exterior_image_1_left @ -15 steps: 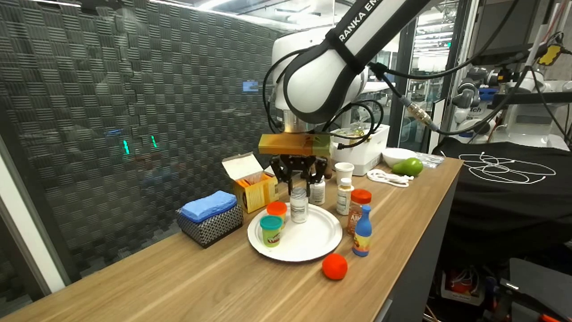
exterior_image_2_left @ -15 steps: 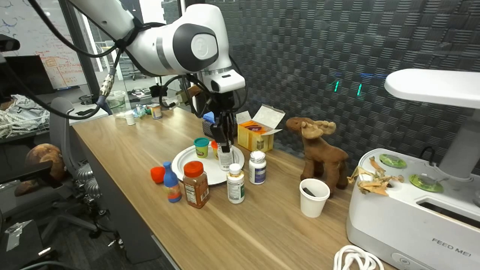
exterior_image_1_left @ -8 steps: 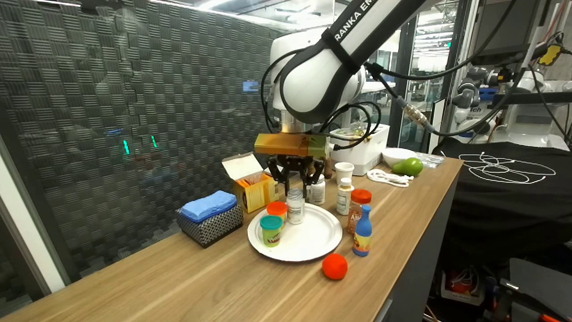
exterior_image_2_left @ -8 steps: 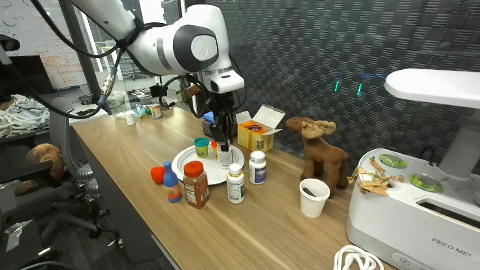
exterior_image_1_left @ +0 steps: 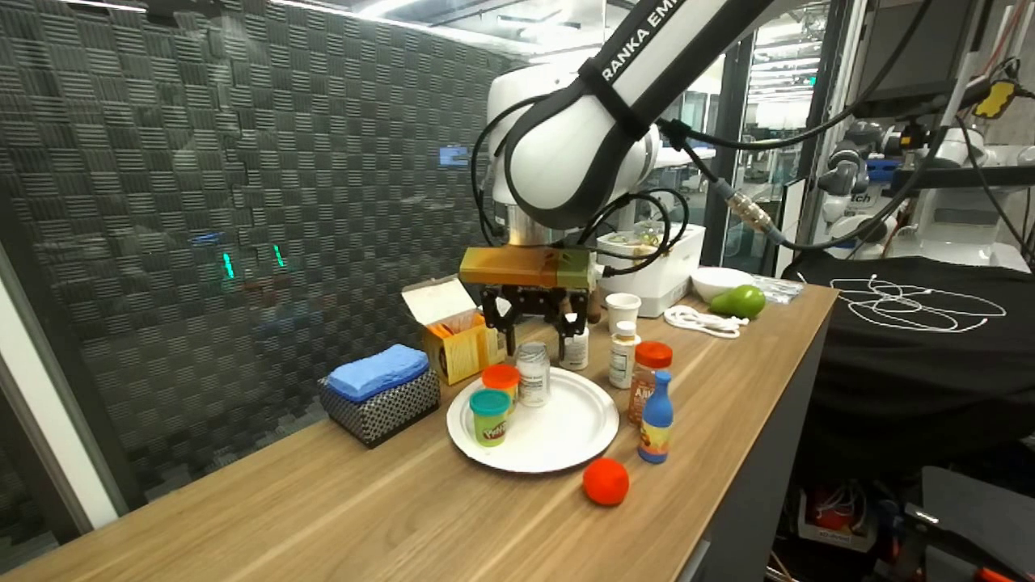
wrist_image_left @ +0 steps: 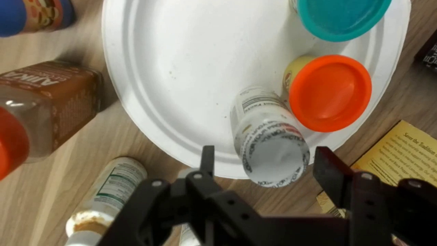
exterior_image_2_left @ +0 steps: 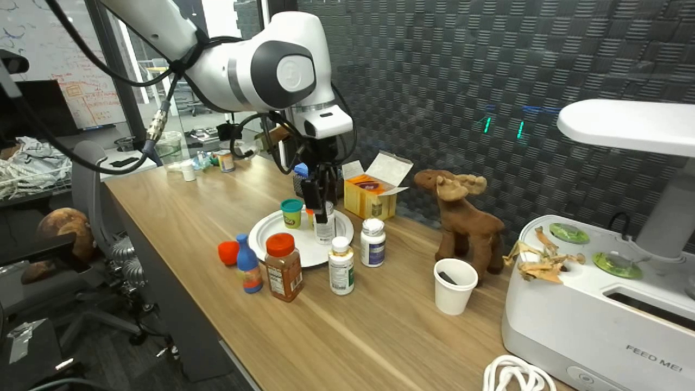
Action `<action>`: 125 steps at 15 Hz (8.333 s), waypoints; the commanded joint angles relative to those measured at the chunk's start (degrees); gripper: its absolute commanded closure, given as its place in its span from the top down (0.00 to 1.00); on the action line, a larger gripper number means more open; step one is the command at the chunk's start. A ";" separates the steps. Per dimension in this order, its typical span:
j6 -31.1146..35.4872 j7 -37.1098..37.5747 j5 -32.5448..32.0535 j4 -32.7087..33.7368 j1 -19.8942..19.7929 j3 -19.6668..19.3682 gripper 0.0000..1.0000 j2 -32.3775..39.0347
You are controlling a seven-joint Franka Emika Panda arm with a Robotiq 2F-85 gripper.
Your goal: Put the bottles on the tray
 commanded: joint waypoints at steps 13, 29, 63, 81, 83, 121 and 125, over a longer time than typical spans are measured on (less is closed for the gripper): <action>-0.67 -0.22 -4.40 1.89 -1.72 -5.56 1.00 -1.21; -0.55 -1.54 0.78 3.34 -3.62 -4.65 0.83 0.85; 6.62 3.47 -9.36 -20.27 1.06 1.96 0.19 -16.65; 10.83 -13.59 -6.79 -19.07 0.84 1.71 0.19 -13.45; 10.48 -13.34 -8.65 -18.72 0.89 1.27 0.19 -13.00; 2.67 -25.59 -3.73 -18.08 -7.39 0.05 1.00 -15.68; 5.00 -25.03 -1.91 -18.36 -8.23 -1.66 1.00 -15.69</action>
